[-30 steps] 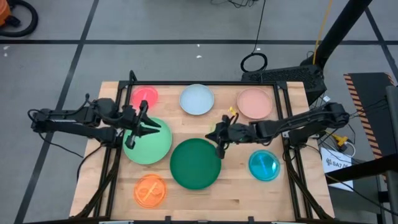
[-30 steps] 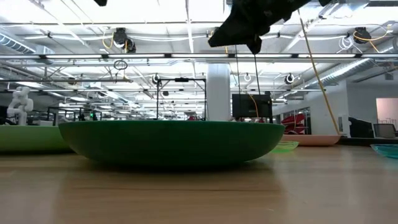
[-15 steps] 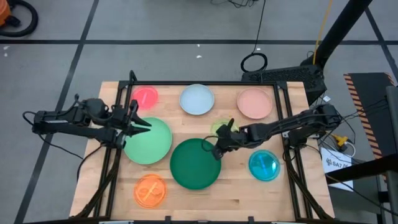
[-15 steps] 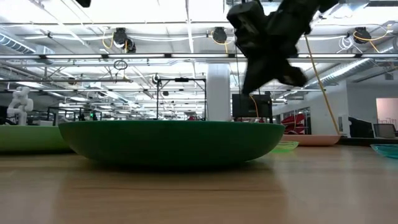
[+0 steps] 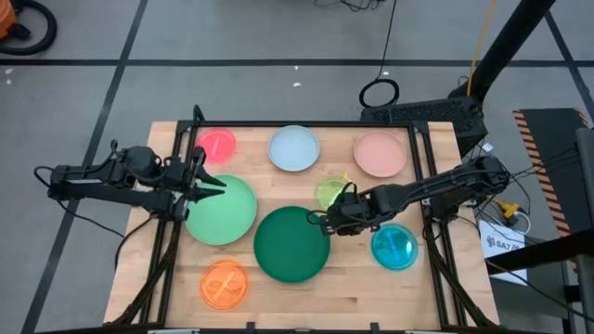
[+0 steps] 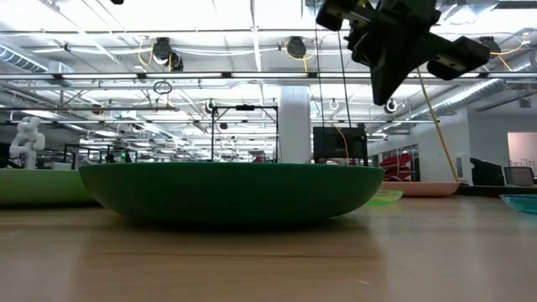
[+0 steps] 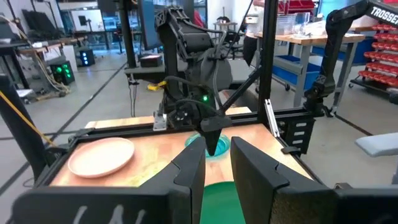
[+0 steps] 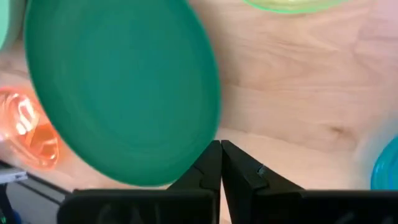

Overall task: Stack plastic plates
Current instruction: Stack the darkgreen plate on top of the light green plate

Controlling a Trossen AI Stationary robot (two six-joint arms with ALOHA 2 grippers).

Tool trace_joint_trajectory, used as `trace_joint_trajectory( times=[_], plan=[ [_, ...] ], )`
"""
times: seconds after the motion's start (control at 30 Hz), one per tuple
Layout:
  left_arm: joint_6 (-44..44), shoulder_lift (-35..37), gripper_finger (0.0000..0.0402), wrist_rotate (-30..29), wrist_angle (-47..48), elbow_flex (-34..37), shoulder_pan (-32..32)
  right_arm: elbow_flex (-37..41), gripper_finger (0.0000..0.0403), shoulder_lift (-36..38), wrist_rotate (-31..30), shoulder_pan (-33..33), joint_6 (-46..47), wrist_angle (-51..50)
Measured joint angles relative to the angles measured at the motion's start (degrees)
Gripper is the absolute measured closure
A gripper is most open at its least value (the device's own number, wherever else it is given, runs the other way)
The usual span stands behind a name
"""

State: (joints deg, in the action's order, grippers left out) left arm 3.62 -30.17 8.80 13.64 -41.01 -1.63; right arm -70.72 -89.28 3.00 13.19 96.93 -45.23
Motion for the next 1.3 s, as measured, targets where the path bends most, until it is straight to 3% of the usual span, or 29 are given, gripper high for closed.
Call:
trace_joint_trajectory(
  times=[0.17,0.37,0.6,0.8,1.03,1.3],
  plan=[
    [1.79,0.00,0.0319,-0.02,0.02,0.00,0.02,0.00,0.0399,-4.19,-0.02,1.02,2.27,9.17],
    [3.45,0.00,0.0319,-0.02,0.23,0.00,0.11,-0.18,0.0399,-10.47,0.27,0.88,-2.77,18.36],
    [3.58,0.00,0.0319,-0.02,0.25,0.00,0.11,-10.21,0.0399,-15.77,-2.05,-0.34,-16.65,11.32],
    [3.12,0.00,0.0319,-0.02,0.42,0.00,0.11,-20.43,0.0399,-19.46,-6.50,-1.62,-24.45,-2.45],
    [1.21,-0.01,0.0319,0.00,1.83,0.02,0.11,-21.20,0.0399,-20.11,-6.12,-2.98,-23.30,-17.95],
    [0.23,0.00,0.0319,0.01,2.74,0.02,0.11,-21.20,0.0399,-20.10,-6.14,-3.47,-29.10,-15.27]
  ],
)
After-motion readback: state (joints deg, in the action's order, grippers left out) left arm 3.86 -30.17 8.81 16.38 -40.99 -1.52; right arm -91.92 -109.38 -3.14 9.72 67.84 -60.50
